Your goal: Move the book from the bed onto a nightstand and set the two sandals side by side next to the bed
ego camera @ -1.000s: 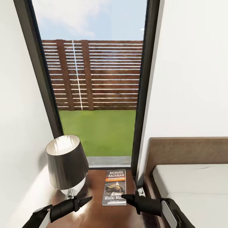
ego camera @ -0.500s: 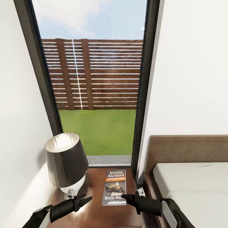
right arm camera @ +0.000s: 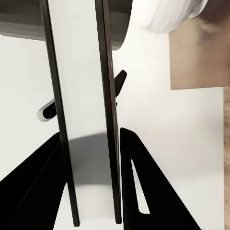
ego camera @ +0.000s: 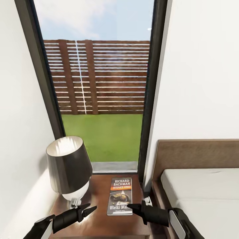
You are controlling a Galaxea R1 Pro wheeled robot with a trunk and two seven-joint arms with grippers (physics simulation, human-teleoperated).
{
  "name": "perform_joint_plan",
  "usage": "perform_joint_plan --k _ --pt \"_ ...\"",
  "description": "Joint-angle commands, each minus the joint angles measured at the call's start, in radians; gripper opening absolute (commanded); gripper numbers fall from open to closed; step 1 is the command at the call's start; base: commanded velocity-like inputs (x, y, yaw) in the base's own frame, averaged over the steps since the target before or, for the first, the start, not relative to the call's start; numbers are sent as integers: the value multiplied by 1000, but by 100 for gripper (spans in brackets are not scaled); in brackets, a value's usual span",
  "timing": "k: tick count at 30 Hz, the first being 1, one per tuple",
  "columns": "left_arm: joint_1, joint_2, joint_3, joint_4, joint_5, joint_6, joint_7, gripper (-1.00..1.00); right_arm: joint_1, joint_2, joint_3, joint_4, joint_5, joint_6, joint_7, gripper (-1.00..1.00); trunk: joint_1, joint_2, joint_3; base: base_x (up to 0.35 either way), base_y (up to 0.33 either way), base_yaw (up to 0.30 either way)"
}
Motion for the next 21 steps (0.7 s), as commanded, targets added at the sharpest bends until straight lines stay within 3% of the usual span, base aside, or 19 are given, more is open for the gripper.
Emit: perform_joint_plan --k 1,21 --pt "-1 0 1 0 4 11 -4 100 -1 0 -2 0 1 4 5 -100 4 -8 -4 0 0 0" --pt "-1 0 1 0 4 11 -4 100 -1 0 -2 0 2 4 5 -100 81 -148 -67 0 0 0"
